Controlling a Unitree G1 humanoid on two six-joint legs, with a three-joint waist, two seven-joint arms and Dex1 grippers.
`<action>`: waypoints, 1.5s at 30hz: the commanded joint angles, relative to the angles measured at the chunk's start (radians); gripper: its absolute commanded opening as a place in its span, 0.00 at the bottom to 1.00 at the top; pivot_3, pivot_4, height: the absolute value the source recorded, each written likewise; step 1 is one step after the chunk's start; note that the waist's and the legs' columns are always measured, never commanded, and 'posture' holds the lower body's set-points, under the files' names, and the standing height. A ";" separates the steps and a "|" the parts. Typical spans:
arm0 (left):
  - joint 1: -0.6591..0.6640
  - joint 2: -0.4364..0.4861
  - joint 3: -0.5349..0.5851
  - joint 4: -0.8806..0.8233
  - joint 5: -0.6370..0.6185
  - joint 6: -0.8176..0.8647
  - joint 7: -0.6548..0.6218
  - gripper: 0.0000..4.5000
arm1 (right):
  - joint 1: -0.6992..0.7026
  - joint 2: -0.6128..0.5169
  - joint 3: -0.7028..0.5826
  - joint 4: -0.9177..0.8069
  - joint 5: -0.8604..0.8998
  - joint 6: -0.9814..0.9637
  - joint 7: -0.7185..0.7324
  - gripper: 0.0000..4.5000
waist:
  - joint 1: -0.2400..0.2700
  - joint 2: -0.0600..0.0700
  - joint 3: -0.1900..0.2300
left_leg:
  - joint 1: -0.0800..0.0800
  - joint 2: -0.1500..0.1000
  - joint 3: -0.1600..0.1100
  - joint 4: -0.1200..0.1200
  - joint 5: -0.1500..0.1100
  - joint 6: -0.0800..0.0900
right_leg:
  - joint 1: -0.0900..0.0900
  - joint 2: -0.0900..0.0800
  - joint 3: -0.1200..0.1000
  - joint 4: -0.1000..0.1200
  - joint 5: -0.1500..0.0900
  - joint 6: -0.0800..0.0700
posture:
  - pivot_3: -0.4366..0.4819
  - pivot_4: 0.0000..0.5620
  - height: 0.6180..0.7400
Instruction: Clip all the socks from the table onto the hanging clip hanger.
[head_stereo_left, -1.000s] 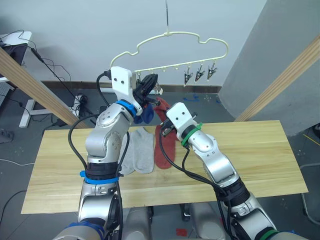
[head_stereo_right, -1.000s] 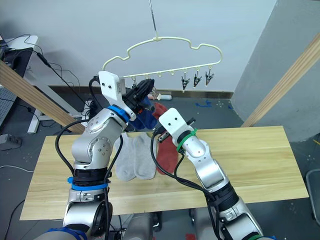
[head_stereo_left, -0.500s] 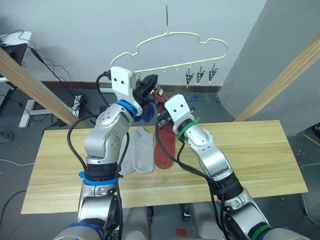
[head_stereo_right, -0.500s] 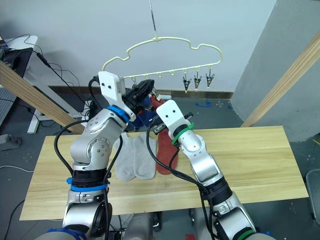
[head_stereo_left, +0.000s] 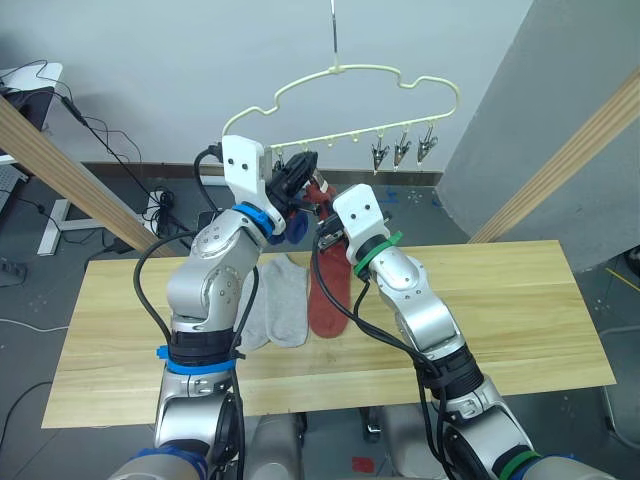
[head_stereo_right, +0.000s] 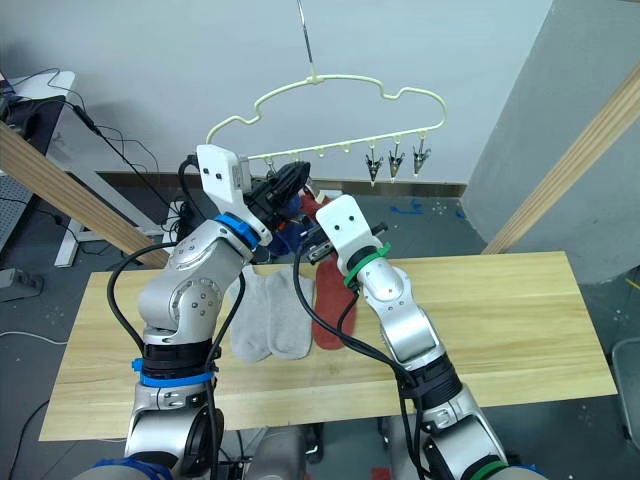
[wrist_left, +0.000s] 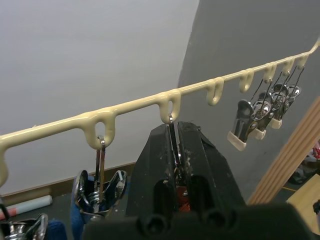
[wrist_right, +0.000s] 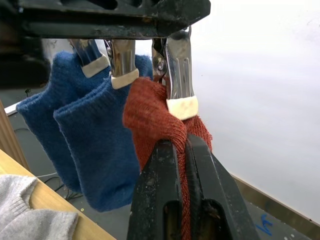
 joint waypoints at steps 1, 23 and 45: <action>0.015 0.017 0.004 -0.031 0.002 0.005 0.002 0.24 | -0.020 0.015 -0.006 -0.018 0.015 -0.028 0.003 0.00 | 0.000 0.000 0.000 | 0.000 0.000 0.000 0.000 0.000 0.000 | 0.000 0.000 0.000 0.000 0.000 0.000 | 0.34 0.58 1.00; 0.186 0.251 -0.058 -0.150 0.035 -0.130 -0.282 0.47 | 0.104 -0.160 -0.047 -0.342 0.038 0.204 0.131 0.54 | 0.001 0.000 0.000 | -0.001 0.000 0.000 0.000 0.000 0.000 | -0.001 0.000 0.000 -0.001 0.000 0.000 | 0.33 0.58 1.00; 0.112 0.239 -0.076 -0.165 0.006 -0.162 -0.329 0.47 | -0.167 -0.129 -0.243 -0.218 0.170 0.375 0.072 0.54 | -0.003 0.000 0.000 | -0.001 0.000 0.000 0.000 0.000 0.001 | -0.001 0.000 0.000 -0.001 0.001 -0.002 | 0.32 0.58 1.00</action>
